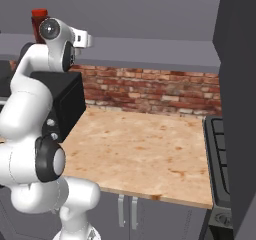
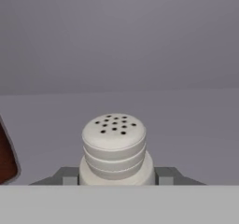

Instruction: Collect the paprika, ketchup, and shaker from the cabinet and place them next to the stove.

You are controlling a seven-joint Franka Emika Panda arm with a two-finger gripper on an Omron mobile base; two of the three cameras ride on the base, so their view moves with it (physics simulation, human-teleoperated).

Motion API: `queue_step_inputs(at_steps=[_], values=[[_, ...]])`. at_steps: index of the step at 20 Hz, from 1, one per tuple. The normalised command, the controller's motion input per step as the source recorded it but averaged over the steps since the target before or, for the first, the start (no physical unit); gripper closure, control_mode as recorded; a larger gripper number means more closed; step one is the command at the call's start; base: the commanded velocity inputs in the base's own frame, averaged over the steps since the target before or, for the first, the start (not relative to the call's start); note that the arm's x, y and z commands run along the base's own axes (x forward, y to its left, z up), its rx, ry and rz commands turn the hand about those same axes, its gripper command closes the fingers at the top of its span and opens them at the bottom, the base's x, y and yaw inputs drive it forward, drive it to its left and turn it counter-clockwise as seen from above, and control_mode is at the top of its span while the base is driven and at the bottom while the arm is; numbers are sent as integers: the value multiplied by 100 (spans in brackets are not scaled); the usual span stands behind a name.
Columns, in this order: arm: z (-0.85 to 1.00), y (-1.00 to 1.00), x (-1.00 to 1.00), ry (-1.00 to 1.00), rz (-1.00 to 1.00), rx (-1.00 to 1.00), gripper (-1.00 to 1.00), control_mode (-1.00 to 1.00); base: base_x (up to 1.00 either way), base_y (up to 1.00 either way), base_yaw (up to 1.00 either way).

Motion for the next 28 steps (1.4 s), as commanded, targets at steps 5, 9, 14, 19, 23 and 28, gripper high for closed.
queue_step_inputs(at_steps=[5, 9, 14, 19, 23, 28], values=[[-9, 0, -48, -3, 0, 0, 100, -100, 0, 0, 0], [-12, 0, -95, -6, -4, 1, 100, -100, 0, 0, 0], [-1, -7, -90, -2, -14, 3, 100, -100, 0, 0, 0], [0, -35, -63, 2, -22, 6, 100, -100, 0, 0, 0], [-10, -60, -37, 6, -24, 3, 100, -100, 0, 0, 0], [-22, -67, -19, 3, -27, 0, 100, -100, 0, 0, 0]])
